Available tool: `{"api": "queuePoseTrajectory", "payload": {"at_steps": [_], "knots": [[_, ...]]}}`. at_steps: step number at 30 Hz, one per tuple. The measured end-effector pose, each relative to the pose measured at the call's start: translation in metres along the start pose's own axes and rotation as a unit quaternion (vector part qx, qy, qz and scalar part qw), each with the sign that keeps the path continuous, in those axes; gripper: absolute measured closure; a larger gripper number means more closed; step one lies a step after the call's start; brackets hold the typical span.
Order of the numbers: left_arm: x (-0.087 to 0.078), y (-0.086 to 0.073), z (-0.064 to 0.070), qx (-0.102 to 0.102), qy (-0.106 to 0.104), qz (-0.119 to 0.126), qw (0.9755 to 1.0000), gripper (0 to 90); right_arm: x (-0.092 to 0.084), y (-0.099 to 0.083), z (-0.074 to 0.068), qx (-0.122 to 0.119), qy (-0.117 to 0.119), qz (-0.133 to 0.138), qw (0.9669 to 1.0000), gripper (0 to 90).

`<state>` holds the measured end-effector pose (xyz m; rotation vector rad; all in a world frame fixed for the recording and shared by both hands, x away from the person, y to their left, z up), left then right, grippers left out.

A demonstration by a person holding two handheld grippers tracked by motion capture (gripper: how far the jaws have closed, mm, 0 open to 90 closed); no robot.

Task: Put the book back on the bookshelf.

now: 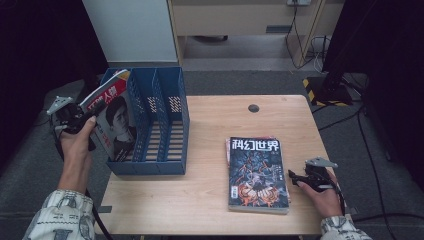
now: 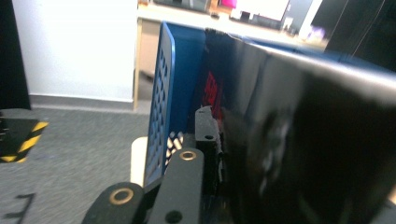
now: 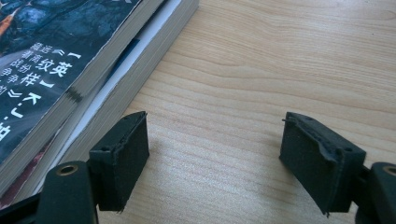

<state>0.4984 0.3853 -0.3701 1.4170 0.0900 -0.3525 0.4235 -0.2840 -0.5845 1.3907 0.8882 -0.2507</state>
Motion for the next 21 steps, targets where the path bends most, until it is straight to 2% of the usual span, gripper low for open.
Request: {"api": "queuePoseTrajectory", "payload": {"at_steps": [1,3,19,21], "knots": [[0.001,-0.002,0.000,0.009,0.005,-0.011,0.9999,84.2,0.000,0.000,0.000,0.000,0.000,0.000,1.0000,23.7],[0.001,-0.005,0.000,0.013,0.007,-0.017,0.9997,83.8,0.000,0.000,0.000,0.000,0.001,0.000,1.0000,23.4],[-0.002,-0.007,-0.010,0.003,0.017,-0.019,0.9997,81.3,0.000,0.000,0.000,0.000,0.002,-0.001,1.0000,23.3],[-0.002,-0.007,-0.009,0.012,0.020,-0.020,0.9995,82.5,0.000,0.000,0.000,0.000,0.002,-0.001,1.0000,23.3]]}}
Point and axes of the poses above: each handheld gripper's, and its own axes: x roughly forward along the jaws, y roughly out of its top, z roughly to its right, the point moved 7 cm from there along x, roughly forward along the jaws, and after that the axes turned 6 degrees about y, right-handed, at the moved point
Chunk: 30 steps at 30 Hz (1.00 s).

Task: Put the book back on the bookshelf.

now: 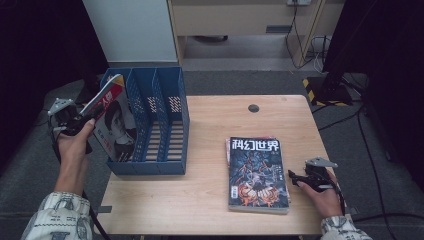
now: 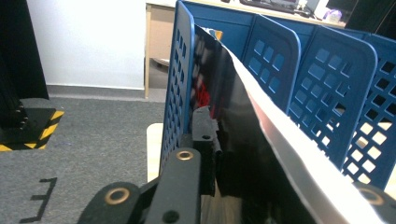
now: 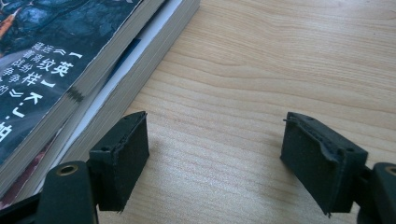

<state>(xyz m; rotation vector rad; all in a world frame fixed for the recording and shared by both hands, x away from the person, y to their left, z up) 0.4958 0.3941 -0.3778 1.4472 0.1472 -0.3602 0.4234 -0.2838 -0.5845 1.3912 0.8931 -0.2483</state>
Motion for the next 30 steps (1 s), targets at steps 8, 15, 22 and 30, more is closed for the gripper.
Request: {"api": "queuePoseTrajectory", "payload": {"at_steps": [8,15,22,30], "knots": [[-0.002,0.003,0.001,-0.008,-0.015,0.020,0.9997,84.9,0.000,0.000,0.000,0.000,-0.001,0.000,1.0000,23.2],[-0.003,0.005,0.004,-0.016,-0.034,0.032,0.9988,84.8,0.000,0.000,0.000,0.000,-0.001,0.000,1.0000,23.2],[-0.003,0.012,0.006,-0.023,-0.039,0.048,0.9978,85.3,0.000,0.000,0.000,0.000,-0.001,0.000,1.0000,23.2],[0.000,0.018,0.009,-0.026,-0.039,0.071,0.9964,85.7,0.000,0.000,0.000,0.000,-0.001,0.000,1.0000,23.2]]}}
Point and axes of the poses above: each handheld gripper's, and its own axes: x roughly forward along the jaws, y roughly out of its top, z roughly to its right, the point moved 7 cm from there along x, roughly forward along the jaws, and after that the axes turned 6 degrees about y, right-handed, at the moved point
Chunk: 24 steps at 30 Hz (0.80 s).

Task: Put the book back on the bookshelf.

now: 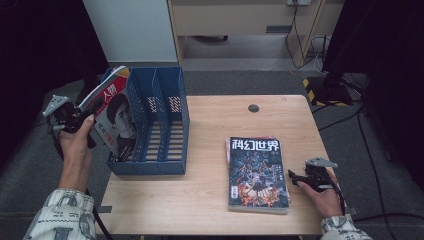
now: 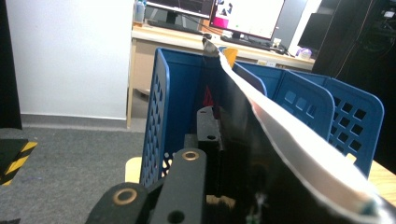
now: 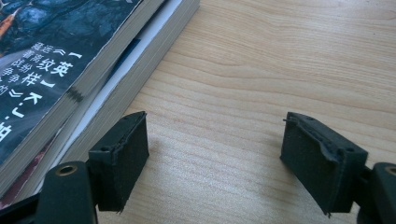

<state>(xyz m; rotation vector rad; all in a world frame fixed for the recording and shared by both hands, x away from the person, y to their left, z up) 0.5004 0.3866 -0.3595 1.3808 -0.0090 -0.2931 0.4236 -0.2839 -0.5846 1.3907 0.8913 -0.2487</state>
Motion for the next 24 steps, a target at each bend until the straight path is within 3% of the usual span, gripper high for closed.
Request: {"api": "queuePoseTrajectory", "payload": {"at_steps": [12,15,18,24], "knots": [[0.006,-0.007,-0.004,0.002,0.011,-0.014,0.9998,85.5,0.000,0.000,0.000,0.000,0.001,0.000,1.0000,23.1],[0.006,-0.010,-0.007,0.004,0.019,-0.029,0.9994,85.3,0.000,0.000,0.000,0.000,0.001,-0.001,1.0000,23.2],[0.005,-0.014,-0.011,0.021,0.033,-0.044,0.9983,84.9,0.000,0.000,0.000,-0.002,0.002,-0.001,1.0000,23.2],[0.002,-0.018,-0.020,0.011,0.043,-0.051,0.9977,84.5,0.000,0.000,0.000,-0.002,0.002,-0.001,1.0000,23.1]]}}
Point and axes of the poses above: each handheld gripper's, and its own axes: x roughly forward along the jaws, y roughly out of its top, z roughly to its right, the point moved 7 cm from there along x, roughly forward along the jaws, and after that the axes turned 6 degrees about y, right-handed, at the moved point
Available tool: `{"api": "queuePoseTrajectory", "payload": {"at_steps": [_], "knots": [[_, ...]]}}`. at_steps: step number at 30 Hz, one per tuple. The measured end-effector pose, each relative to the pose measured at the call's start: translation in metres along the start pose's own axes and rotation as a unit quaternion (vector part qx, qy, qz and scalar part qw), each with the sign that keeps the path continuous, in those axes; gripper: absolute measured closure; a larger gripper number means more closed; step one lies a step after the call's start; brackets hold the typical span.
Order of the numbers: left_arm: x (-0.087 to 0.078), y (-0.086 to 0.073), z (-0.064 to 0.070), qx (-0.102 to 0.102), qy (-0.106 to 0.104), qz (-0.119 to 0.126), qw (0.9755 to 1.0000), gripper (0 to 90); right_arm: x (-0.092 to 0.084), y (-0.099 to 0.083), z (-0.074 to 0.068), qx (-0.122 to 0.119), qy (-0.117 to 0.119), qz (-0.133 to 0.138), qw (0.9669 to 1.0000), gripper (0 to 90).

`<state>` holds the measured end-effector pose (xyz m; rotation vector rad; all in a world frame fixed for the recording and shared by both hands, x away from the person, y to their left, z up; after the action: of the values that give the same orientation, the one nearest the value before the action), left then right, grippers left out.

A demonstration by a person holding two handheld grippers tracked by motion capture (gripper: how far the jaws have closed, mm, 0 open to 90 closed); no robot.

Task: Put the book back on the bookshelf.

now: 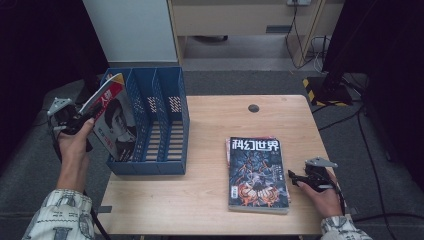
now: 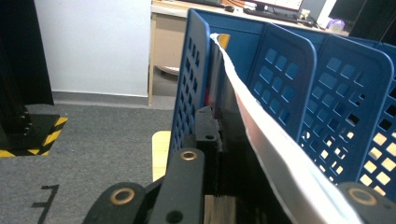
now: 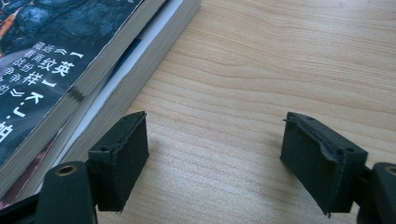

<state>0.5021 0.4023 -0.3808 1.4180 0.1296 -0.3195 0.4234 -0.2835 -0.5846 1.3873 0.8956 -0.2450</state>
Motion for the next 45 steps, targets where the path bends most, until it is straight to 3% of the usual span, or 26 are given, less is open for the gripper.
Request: {"api": "queuePoseTrajectory", "payload": {"at_steps": [6,15,20,25,37,41,45], "knots": [[-0.002,0.001,0.001,0.002,-0.002,0.004,1.0000,81.6,0.000,0.000,0.000,0.000,0.000,0.000,1.0000,23.1],[-0.008,-0.002,0.004,0.025,0.005,-0.004,0.9997,64.4,0.000,0.000,-0.001,0.000,0.000,0.000,1.0000,22.0],[-0.014,-0.012,0.003,0.034,0.006,-0.018,0.9992,57.6,0.000,0.000,-0.001,0.000,0.000,-0.001,1.0000,21.6],[-0.020,-0.022,0.003,0.031,0.000,-0.025,0.9992,50.5,0.000,0.000,-0.001,0.000,0.000,-0.002,1.0000,21.3],[-0.038,-0.046,0.004,0.066,0.006,-0.042,0.9969,43.8,0.001,0.000,-0.002,0.002,0.000,-0.002,1.0000,20.2],[-0.043,-0.054,0.006,0.062,0.007,-0.048,0.9969,43.7,0.001,0.000,-0.002,0.002,0.000,-0.003,1.0000,20.0],[-0.051,-0.062,0.004,0.071,0.013,-0.053,0.9959,44.3,0.001,0.000,-0.002,0.003,0.000,-0.003,1.0000,19.9]]}}
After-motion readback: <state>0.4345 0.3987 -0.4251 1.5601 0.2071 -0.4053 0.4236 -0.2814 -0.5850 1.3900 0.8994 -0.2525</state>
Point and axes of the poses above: each handheld gripper's, and its own axes: x roughly forward along the jaws, y roughly out of its top, z roughly to its right, the point moved 7 cm from there along x, roughly forward along the jaws, and after that the axes turned 6 degrees about y, right-handed, at the moved point
